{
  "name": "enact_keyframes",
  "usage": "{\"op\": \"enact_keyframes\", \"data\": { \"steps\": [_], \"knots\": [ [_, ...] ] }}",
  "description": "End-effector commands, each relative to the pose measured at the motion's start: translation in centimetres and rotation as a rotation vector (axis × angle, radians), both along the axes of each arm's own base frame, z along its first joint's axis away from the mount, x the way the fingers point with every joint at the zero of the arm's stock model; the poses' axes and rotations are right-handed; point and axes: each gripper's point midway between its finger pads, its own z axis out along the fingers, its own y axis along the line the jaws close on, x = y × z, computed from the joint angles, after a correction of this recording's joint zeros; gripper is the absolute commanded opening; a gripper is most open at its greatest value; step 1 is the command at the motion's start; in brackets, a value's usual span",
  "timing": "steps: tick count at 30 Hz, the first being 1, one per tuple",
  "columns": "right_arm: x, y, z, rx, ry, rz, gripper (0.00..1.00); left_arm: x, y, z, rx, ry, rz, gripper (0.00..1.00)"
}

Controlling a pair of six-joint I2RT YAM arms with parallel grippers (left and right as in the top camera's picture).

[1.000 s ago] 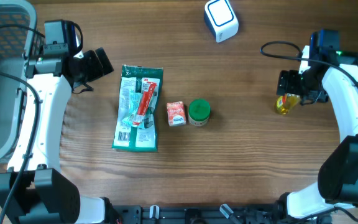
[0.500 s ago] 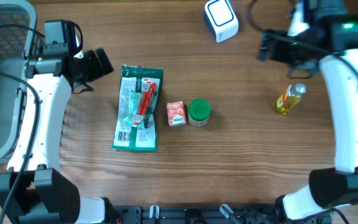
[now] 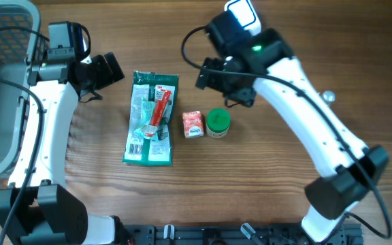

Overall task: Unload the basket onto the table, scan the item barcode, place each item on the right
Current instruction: 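Carry the bottle to the right side and set it upright, then move the right gripper to the green-lidded tub and grasp it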

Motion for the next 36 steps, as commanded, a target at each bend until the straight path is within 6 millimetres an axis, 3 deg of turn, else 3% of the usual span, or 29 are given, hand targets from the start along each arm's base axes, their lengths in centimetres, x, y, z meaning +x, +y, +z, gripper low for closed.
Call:
{"op": "enact_keyframes", "data": {
  "steps": [1, 5, 12, 16, 23, 27, 32, 36],
  "knots": [
    [-0.1, 0.6, -3.7, -0.059, 0.081, -0.121, 0.9, 0.2, 0.0, 0.8, -0.005, -0.022, -0.002, 1.0],
    [-0.9, 0.3, -7.3, -0.119, 0.175, -0.196, 0.9, 0.2, 0.0, 0.8, -0.005, -0.022, -0.002, 1.0],
    [-3.0, -1.2, -11.0, -0.186, 0.26, -0.259, 0.91, 0.2, 0.0, 0.8, -0.005, -0.022, -0.002, 1.0],
    [-3.5, -0.8, -12.9, -0.159, 0.283, -0.254, 0.91, 0.2, 0.0, 0.8, -0.005, -0.022, -0.002, 1.0],
    [-3.4, -1.0, -14.3, -0.159, 0.27, -0.244, 0.88, 0.2, 0.0, 0.8, -0.005, -0.022, -0.002, 1.0],
    [-3.2, -1.0, -14.3, -0.178, 0.242, -0.066, 0.79, 0.2, 0.0, 0.8, -0.005, -0.022, -0.002, 1.0],
    [-3.2, -1.0, -14.3, -0.181, 0.239, -0.023, 0.75, 0.2, 0.0, 0.8, -0.005, -0.022, -0.002, 1.0],
    [-2.6, -1.5, -14.3, -0.231, 0.192, 0.21, 0.71, 0.2, 0.0, 0.8, -0.005, -0.022, -0.002, 1.0]
  ]
}}
